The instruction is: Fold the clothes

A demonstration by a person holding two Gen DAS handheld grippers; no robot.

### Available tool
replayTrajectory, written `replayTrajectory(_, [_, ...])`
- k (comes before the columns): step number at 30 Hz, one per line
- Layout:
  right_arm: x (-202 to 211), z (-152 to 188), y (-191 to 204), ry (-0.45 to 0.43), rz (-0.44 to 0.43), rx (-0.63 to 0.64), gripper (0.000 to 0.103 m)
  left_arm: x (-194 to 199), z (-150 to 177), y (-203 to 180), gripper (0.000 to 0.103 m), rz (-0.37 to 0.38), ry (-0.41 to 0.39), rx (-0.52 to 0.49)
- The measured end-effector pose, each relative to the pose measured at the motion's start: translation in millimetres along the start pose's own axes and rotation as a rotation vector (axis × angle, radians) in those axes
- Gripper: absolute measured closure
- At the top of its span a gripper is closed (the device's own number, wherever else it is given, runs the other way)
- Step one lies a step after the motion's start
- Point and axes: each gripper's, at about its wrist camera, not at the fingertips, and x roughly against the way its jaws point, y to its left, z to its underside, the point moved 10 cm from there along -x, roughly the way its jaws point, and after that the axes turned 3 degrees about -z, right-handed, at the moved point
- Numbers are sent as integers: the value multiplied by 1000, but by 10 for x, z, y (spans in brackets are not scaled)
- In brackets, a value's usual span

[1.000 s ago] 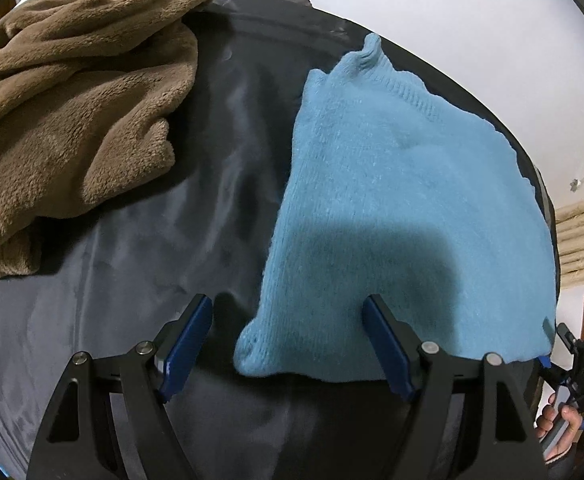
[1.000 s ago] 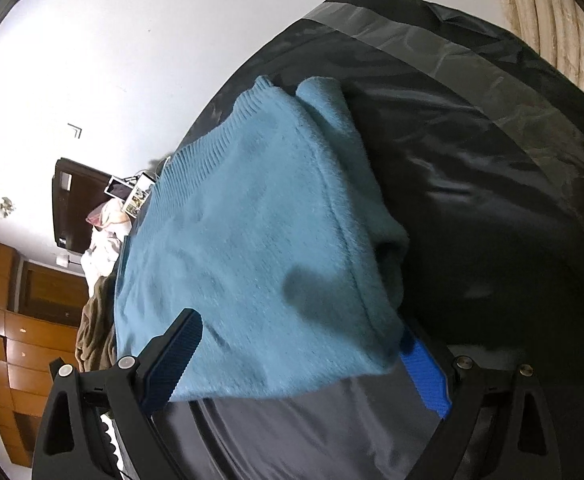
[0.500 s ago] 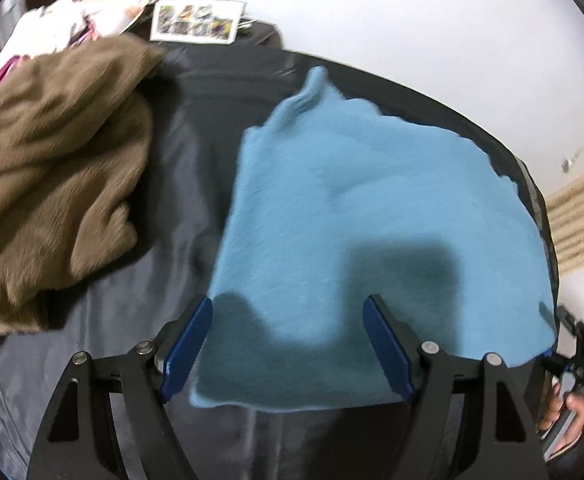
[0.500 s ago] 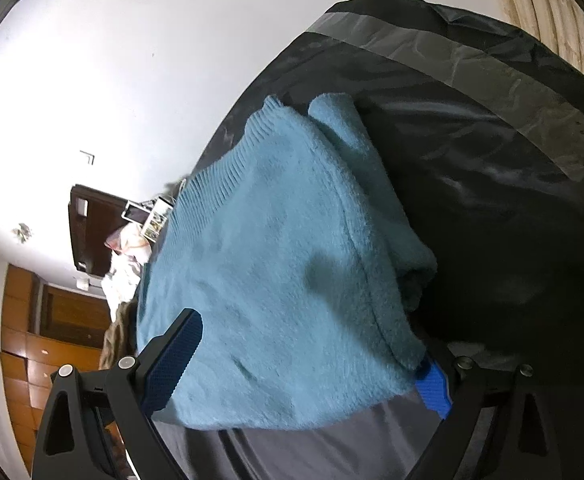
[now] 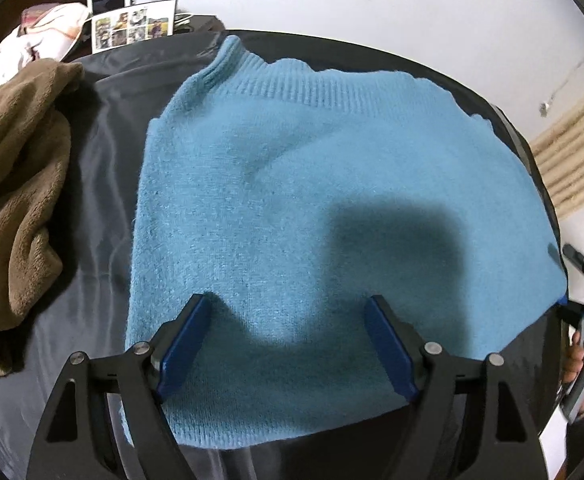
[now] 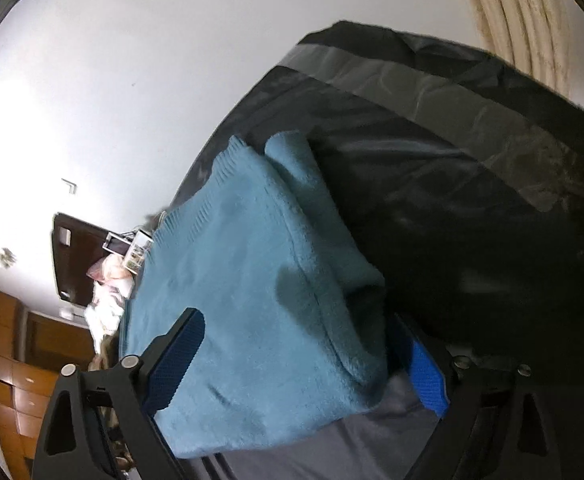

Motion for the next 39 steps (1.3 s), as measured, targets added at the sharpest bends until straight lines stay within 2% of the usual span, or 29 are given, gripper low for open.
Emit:
replayTrajectory(4, [-50,68,88,44,-17,35,10,-42,-14,-55,16,-19,-6,-24])
replayTrajectory(7, [-120,116,167,78,-49,45,16,-29,16,-17,15,-36,-8,-37])
replayTrajectory(10, [-198,142,196,111,-67,44,37,-38,26,7,15,-54,-14,-55])
replayTrajectory(11, [-213,146,185,121,-63,47,53,-41,30,7,15,-59,-14,-57])
replayTrajectory(12, [-226,149,173,130,-59,49,63,-37,43,10,15,-64,-15,-57])
replayTrajectory(15, [-228,144,122,158,-52,39,68,-25,79,18,15,-78,-13,-47])
replayTrajectory(18, [-188,127,143,173,-21,84,74,-9,149,4,15,-103,-5,-46])
replayTrajectory(23, [-33,89,148,168,3,134,78,22,327,-77,14,-150,19,-62])
replayTrajectory(28, [45,56,83,167,30,164,79,34,569,-325,14,-194,37,-121])
replayTrajectory(34, [376,47,-188,162,52,160,79,91,899,-699,14,-172,59,-158])
replayTrajectory(39, [804,127,-546,161,75,141,79,167,1257,-1061,14,-132,77,-204])
